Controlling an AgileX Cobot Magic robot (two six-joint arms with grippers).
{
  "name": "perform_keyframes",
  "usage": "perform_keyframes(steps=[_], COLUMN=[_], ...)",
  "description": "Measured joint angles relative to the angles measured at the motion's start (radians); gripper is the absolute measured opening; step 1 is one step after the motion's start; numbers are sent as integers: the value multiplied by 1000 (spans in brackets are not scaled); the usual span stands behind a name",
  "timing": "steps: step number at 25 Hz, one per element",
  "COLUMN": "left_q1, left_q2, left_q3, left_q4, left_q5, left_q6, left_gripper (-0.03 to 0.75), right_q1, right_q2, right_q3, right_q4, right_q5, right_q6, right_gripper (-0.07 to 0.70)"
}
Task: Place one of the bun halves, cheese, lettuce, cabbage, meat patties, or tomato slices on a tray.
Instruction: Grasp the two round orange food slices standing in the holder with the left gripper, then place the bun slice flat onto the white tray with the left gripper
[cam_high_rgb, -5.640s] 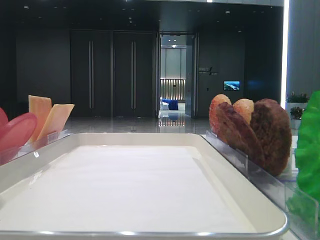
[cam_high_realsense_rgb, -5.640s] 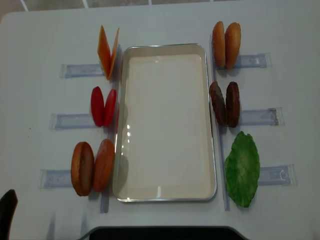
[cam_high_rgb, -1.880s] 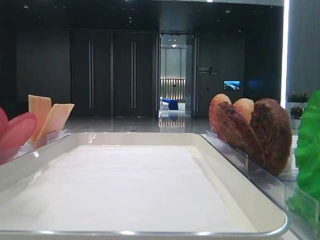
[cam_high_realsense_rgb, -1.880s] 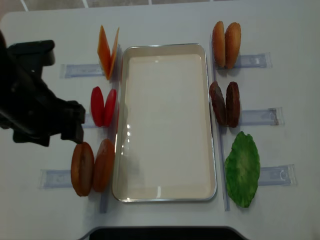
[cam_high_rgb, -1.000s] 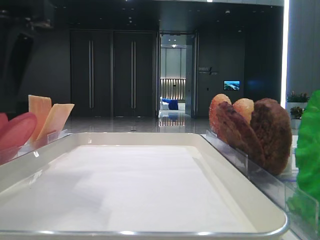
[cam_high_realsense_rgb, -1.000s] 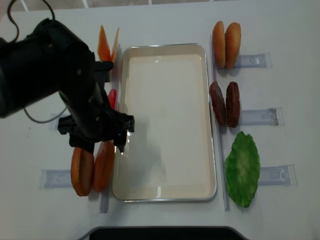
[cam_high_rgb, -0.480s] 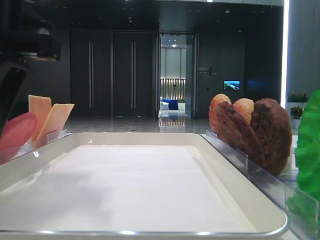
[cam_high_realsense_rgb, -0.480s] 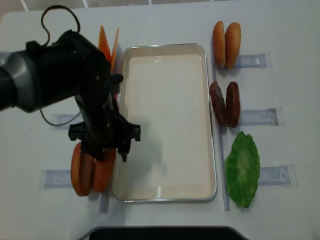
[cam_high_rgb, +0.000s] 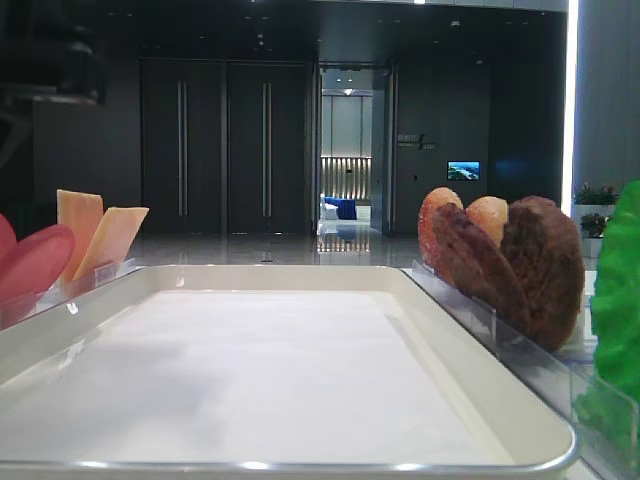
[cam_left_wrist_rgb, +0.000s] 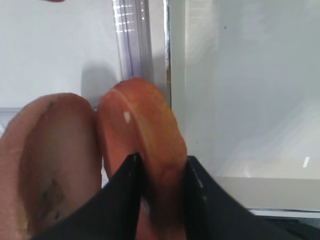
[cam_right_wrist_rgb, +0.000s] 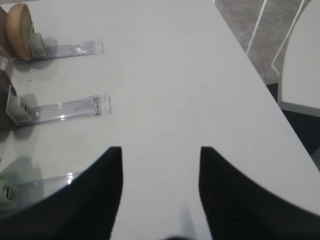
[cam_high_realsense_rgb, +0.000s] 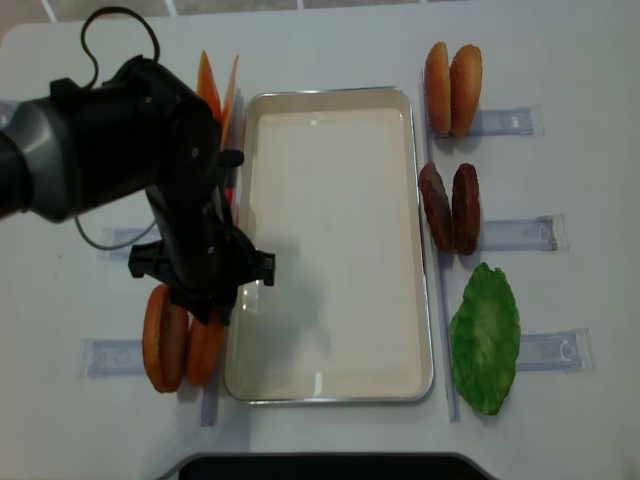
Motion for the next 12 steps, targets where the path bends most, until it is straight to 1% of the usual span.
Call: perform_keyframes(steps=[5, 6, 7, 10, 12], left_q1=[0, 0, -1, -1, -1], left_q2=[-72, -85, -97, -126, -148], left_q3=[-68, -88, -104, -146, -164], left_q4=[-30, -41, -50, -60, -54], left_q5=[33, 38, 46, 104, 119], left_q6=[1, 1, 2, 3, 3], left_gripper=[188, 144, 130, 130, 130], right_q1=[0, 0, 0, 0, 0], right_q2=[0, 0, 0, 0, 0], right_q3=[0, 0, 0, 0, 0], right_q4=[0, 0, 0, 0, 0], right_q5=[0, 0, 0, 0, 0], right_q6=[0, 0, 0, 0, 0], right_gripper=[340, 340, 340, 340, 340])
